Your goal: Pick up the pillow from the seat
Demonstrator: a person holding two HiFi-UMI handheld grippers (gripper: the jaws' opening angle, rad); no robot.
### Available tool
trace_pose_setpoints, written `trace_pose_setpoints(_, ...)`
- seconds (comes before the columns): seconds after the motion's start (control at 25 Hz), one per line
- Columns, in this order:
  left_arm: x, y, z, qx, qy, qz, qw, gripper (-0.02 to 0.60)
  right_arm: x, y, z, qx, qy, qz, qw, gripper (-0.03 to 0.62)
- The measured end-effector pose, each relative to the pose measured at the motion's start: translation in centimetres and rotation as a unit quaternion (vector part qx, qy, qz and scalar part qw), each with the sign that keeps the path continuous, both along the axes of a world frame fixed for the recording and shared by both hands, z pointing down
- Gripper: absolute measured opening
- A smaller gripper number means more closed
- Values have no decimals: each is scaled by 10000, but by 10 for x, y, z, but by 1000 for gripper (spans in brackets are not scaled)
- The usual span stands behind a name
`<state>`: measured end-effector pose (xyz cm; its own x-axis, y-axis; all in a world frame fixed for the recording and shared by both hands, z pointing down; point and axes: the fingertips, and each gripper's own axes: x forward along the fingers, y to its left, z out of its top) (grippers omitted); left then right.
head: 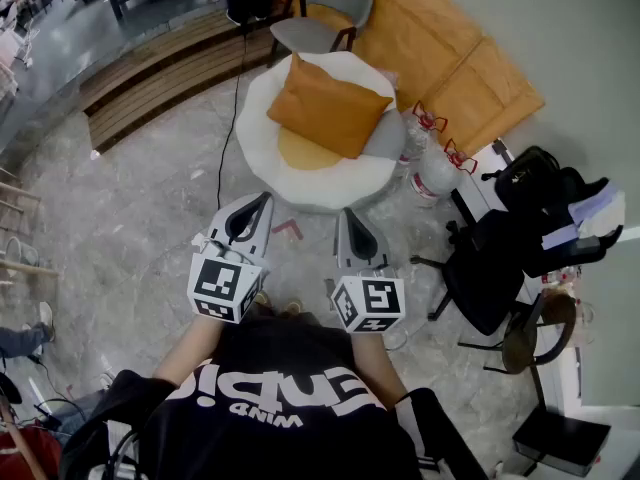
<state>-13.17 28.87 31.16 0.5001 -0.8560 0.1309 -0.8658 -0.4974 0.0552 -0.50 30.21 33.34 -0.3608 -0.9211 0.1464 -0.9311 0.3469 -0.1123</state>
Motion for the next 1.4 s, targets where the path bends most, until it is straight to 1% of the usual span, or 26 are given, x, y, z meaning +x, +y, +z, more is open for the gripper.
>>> trace_pose_setpoints(0.24,-7,0,4,53,-31,19,10000,2,-6,0,-1,-8,11,0,10000,21)
trace_pose_setpoints(0.36,-5,0,5,19,1,67,10000,2,-6,0,-1,-3,23,23,10000,21)
trace_pose_setpoints(0.56,-8,-1,4,-9,10,50,10000,2,-4,-1,-5,110,-216,126,9996,21)
trace_pose_setpoints(0.96,-12,1,-1,38,12,164,9999,2,-9,4,-8,125,-266,202,9994,21)
trace_pose_setpoints(1.08,-16,3,-1,47,11,248,9997,2,-11,9,-12,202,-240,262,9992,21)
trace_pose_setpoints(1.24,-22,3,1,162,22,384,9991,3,-10,11,-9,268,-198,411,9986,21)
trace_pose_setpoints(1.4,-24,-3,3,122,37,424,9990,2,-5,7,-12,285,-192,545,9979,21)
